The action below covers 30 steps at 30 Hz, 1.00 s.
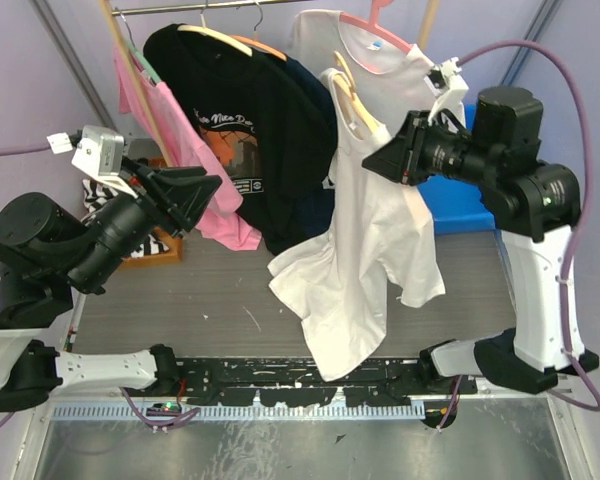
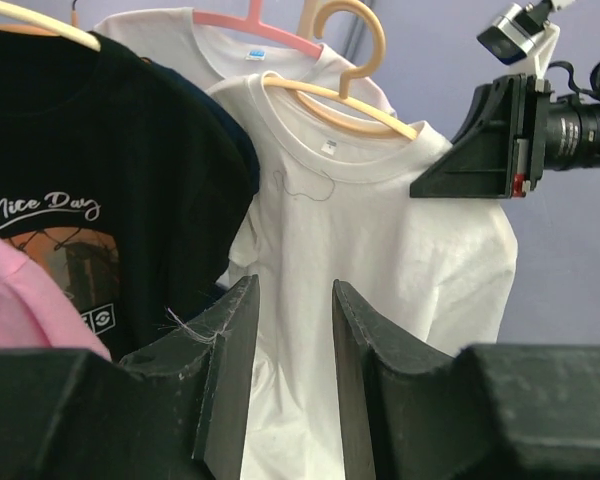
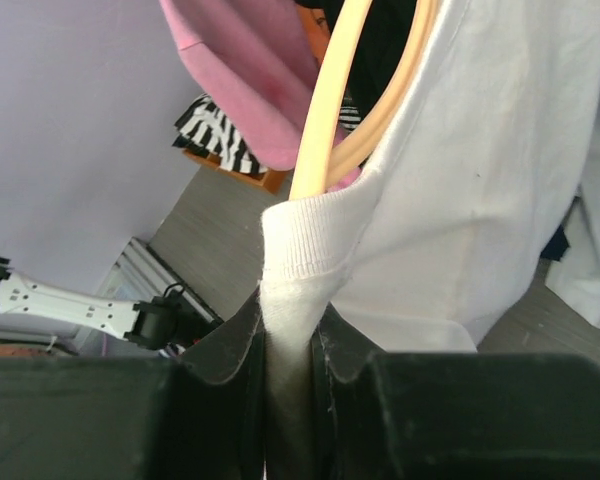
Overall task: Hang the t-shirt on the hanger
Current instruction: Place the hanger at the clothesline.
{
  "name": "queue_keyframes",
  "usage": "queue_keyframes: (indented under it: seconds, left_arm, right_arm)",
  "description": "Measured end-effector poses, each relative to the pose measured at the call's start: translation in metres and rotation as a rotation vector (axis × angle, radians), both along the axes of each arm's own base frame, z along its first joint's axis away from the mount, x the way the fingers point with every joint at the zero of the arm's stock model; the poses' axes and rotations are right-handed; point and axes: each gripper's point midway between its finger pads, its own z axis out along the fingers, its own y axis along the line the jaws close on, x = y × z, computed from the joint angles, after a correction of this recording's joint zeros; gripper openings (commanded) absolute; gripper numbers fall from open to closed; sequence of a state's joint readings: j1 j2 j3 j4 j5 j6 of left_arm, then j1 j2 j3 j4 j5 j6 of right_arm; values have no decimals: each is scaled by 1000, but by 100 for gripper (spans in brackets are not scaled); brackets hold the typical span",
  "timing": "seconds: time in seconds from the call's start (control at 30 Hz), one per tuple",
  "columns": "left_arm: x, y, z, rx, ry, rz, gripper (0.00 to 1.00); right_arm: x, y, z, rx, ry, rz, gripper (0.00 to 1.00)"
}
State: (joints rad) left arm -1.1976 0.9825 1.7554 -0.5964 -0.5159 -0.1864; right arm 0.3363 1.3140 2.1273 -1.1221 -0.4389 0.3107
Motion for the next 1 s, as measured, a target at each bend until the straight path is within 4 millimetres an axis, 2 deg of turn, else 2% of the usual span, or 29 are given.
queue_keyframes:
  seconds: [0.1,0.2,0.37,0.53,0.67,0.8,1.0]
  left_arm:
    - [0,7,-5,7,6,14,42]
    - [-1,13,-9,14,10,26,42]
    - [0,16,-19,42,24,36,42]
    - [-1,16,-30,69,44,36,41]
    - [-2,21,-41,94,63,39,42]
    - [-5,28,-43,94,67,42,42]
    - [-7,37,-47,103,73,47,42]
  right_arm:
    - [7,17,0,25,30,85,1]
    - [-1,28,4,67,54,167,1]
    - [-34,36,25,147,40,292,1]
    - [-74,32,48,200,-9,365,1]
    - [-87,24,62,187,-68,349,1]
    - [-73,16,63,138,-100,260,1]
    - [-17,11,53,49,-105,119,1]
